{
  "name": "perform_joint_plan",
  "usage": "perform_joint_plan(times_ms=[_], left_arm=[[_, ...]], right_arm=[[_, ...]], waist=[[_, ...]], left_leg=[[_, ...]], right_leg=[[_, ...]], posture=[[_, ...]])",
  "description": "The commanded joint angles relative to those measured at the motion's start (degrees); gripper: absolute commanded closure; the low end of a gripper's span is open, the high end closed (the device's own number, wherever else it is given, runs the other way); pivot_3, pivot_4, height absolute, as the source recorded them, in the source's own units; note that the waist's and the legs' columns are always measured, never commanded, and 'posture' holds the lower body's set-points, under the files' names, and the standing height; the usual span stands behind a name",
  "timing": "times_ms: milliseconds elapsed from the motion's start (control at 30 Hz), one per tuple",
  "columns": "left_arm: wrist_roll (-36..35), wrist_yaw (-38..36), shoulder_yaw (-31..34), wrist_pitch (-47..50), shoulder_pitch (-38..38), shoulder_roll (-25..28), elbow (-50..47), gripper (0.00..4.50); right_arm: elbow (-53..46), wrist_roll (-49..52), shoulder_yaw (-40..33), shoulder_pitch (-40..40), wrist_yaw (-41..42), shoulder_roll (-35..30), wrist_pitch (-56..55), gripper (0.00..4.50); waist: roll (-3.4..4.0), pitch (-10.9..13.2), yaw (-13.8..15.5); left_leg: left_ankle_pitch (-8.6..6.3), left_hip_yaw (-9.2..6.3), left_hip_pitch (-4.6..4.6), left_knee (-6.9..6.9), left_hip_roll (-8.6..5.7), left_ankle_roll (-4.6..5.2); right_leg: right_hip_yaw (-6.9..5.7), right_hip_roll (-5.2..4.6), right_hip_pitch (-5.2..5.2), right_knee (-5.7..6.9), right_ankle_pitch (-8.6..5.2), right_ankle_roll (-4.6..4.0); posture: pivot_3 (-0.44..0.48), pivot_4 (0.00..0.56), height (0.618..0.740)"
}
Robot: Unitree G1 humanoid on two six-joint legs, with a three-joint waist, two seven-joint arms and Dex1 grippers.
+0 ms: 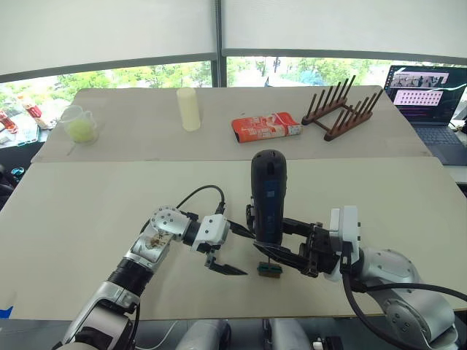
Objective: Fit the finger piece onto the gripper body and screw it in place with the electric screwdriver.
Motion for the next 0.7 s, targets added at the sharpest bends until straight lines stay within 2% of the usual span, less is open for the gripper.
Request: perform_joint_plan(times_ms=[33, 700], left_arm=[[-0.4, 0.2, 0.5, -0.6, -0.9, -0.3, -0.7, 0.00], [-0.4, 0.3, 0.6, -1.1, -1.1, -0.2, -0.4, 0.00]], right_arm=[[-2.4, 1.5, -1.4, -0.4, 0.4, 0.0, -1.6, 2.58], [-1.5, 4.1, -1.5, 0.5, -0.7, -0.1, 1.9, 2.58]], waist=[[0.00, 0.0, 0.0], [0.00, 0.0, 0.0]], left_leg=[[0.00, 0.00, 0.00, 0.00, 0.00, 0.00], [0.00, 0.00, 0.00, 0.00, 0.00, 0.00]], right_leg=[[0.00, 0.00, 0.00, 0.00, 0.00, 0.00], [0.00, -0.01, 0.00, 0.00, 0.00, 0.00]], posture=[[0.000, 0.150, 0.740], [0.000, 0.150, 0.740]])
